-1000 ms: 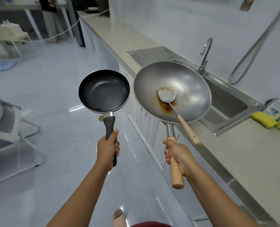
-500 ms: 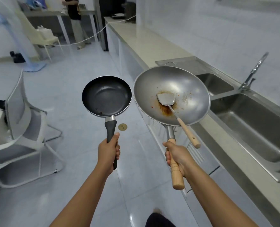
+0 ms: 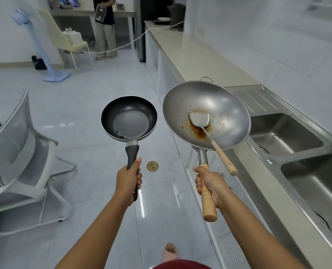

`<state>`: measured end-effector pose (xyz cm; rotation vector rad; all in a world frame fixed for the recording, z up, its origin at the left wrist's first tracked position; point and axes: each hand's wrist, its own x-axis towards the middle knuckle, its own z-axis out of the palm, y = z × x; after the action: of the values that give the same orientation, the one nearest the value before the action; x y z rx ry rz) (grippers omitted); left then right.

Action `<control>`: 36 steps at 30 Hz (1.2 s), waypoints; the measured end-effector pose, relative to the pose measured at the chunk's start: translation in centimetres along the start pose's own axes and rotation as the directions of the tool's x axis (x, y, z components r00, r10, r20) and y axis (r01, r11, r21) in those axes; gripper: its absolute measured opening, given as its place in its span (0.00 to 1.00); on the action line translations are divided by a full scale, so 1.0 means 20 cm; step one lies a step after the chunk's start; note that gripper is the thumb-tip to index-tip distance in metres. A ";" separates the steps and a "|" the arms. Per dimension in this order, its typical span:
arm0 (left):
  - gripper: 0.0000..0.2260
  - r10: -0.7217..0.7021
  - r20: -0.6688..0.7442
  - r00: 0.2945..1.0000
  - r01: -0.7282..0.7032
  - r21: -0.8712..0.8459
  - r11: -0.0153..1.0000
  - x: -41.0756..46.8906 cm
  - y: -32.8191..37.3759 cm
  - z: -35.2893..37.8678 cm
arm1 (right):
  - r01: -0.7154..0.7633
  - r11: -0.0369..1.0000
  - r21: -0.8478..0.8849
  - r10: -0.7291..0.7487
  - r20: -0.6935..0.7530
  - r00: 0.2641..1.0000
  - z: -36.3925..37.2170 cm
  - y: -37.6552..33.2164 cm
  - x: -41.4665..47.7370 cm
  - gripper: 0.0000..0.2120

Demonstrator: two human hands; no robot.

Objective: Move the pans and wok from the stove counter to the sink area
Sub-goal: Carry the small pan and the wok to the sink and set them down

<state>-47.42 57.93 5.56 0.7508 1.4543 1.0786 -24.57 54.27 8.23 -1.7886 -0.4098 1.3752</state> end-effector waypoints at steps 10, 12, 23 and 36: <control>0.16 -0.013 -0.027 1.000 0.012 -0.040 0.999 0.59 0.21 0.23 | 0.012 0.999 -0.034 -0.012 0.011 1.000 0.19 -0.49 0.50 0.10; 0.16 -0.013 -0.020 1.000 0.012 -0.040 0.999 0.72 0.26 0.26 | 0.010 1.000 -0.023 -0.010 0.007 1.000 0.26 -0.57 0.60 0.10; 0.16 0.013 0.105 0.994 -0.021 0.072 0.997 1.62 0.66 0.39 | 0.011 0.997 0.077 -0.006 -0.063 0.998 0.66 -1.05 1.18 0.11; 0.16 -0.006 0.399 0.917 -0.086 0.213 0.973 2.56 1.12 0.81 | 0.017 0.954 0.298 0.060 -0.247 0.967 0.89 -1.52 1.68 0.12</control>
<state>-43.26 116.03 6.44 1.0987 1.2217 0.7382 -22.43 102.92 8.71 -1.6902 -0.0402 1.1337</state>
